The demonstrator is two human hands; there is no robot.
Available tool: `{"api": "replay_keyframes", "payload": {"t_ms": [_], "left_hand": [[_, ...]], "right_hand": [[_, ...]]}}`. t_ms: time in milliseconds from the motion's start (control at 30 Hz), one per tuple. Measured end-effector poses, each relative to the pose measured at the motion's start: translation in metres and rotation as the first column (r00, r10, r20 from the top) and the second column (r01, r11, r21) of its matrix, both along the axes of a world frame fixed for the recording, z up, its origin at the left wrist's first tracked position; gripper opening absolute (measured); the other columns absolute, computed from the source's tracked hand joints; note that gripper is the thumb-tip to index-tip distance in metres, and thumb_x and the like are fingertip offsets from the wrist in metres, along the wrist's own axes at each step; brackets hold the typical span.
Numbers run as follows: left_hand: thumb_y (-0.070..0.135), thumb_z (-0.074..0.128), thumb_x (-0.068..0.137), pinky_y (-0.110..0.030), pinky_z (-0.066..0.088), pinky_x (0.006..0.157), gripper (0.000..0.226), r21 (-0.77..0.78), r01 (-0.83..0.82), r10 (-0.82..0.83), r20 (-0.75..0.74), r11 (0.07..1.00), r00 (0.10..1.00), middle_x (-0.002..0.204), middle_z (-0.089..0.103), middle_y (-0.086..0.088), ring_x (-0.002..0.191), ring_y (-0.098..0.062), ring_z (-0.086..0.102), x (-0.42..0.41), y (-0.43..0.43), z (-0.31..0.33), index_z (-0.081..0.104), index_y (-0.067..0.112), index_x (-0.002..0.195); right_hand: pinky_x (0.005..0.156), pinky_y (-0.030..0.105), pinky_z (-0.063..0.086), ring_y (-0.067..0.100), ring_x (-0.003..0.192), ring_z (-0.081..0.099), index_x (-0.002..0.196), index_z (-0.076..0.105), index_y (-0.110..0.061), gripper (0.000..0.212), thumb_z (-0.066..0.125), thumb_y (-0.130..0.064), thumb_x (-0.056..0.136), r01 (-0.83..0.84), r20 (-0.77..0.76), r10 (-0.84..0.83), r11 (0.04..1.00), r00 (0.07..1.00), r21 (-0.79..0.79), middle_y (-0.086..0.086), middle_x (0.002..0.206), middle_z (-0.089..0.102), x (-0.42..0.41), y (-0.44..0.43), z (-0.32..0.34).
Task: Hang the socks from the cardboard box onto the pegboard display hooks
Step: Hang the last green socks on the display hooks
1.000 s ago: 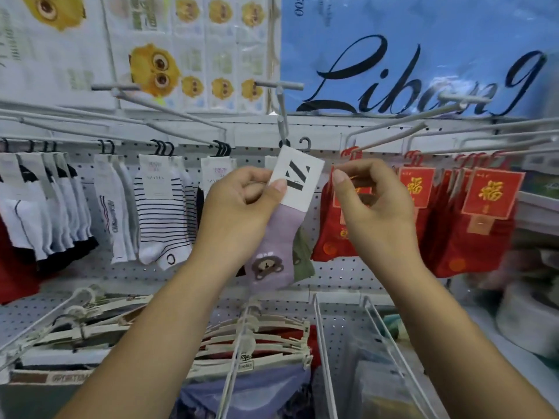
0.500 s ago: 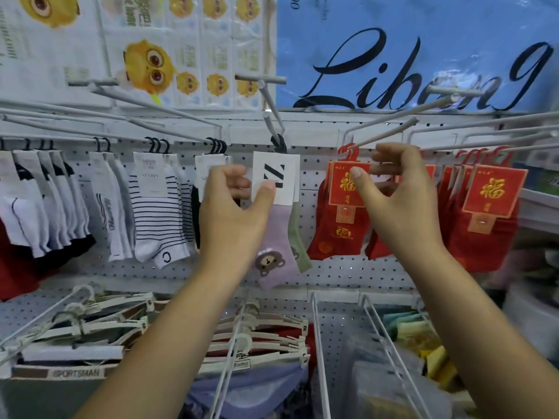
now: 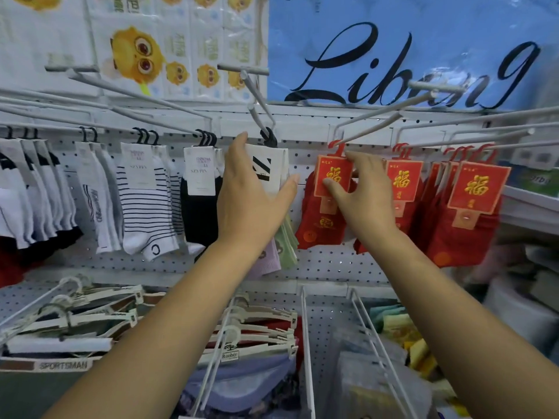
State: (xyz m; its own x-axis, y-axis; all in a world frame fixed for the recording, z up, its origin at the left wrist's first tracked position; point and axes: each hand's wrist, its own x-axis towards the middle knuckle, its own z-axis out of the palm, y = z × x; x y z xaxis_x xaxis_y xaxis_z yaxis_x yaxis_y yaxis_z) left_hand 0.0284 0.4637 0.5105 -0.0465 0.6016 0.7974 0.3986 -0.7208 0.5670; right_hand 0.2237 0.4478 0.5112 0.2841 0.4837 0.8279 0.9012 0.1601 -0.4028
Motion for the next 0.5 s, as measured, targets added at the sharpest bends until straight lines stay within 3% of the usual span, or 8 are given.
{"api": "replay_keyframes", "payload": {"t_ms": [100,167,233,367,500], "left_hand": [[0.054,0.073,0.082,-0.047,0.057,0.092,0.09,0.01,-0.005,0.004,0.012,1.0,1.0,0.145,0.051,-0.004,0.124,-0.023,0.059,0.002,0.004,-0.002,0.021,0.027,0.15],[0.053,0.074,0.082,-0.046,0.054,0.099,0.096,0.007,-0.009,0.009,0.021,1.0,1.0,0.153,0.044,-0.006,0.133,-0.024,0.053,0.003,0.003,-0.003,0.016,0.027,0.154],[0.049,0.075,0.084,-0.045,0.05,0.106,0.101,0.012,-0.03,0.03,0.035,0.999,0.999,0.162,0.033,-0.007,0.142,-0.024,0.044,0.005,0.001,-0.003,0.012,0.02,0.157],[0.046,0.073,0.087,-0.041,0.046,0.111,0.098,0.056,-0.095,0.093,0.042,0.994,0.995,0.161,0.032,-0.009,0.145,-0.025,0.039,0.012,-0.003,-0.005,0.015,0.011,0.158],[0.045,0.07,0.091,-0.026,0.029,0.11,0.094,0.077,-0.119,0.116,0.044,0.99,0.992,0.161,0.031,-0.013,0.147,-0.025,0.033,0.017,-0.004,-0.01,0.017,0.006,0.158]], "right_hand": [[0.107,0.036,0.046,0.021,0.126,0.053,0.139,0.055,-0.013,0.057,0.075,-0.034,0.09,-0.002,0.004,0.002,0.999,1.0,0.047,0.005,0.135,0.058,0.004,-0.009,-0.006],[0.11,0.034,0.04,0.024,0.13,0.049,0.136,0.057,-0.012,0.052,0.074,-0.033,0.091,0.081,0.044,-0.087,0.989,0.995,0.122,0.007,0.136,0.057,0.009,-0.02,-0.011],[0.111,0.04,0.037,0.028,0.136,0.042,0.136,0.057,-0.015,0.049,0.071,-0.034,0.093,0.215,0.066,-0.228,0.963,0.971,0.166,0.008,0.142,0.052,0.018,-0.03,-0.017],[0.116,0.052,0.031,0.029,0.149,0.023,0.148,0.047,-0.017,0.057,0.06,-0.041,0.098,0.356,0.051,-0.355,0.934,0.934,-0.022,0.006,0.161,0.03,0.04,-0.035,-0.024],[0.121,0.05,0.027,0.03,0.151,0.019,0.152,0.041,-0.014,0.058,0.054,-0.04,0.101,0.33,0.123,-0.315,0.936,0.941,-0.124,0.008,0.166,0.023,0.049,-0.036,-0.022]]}}
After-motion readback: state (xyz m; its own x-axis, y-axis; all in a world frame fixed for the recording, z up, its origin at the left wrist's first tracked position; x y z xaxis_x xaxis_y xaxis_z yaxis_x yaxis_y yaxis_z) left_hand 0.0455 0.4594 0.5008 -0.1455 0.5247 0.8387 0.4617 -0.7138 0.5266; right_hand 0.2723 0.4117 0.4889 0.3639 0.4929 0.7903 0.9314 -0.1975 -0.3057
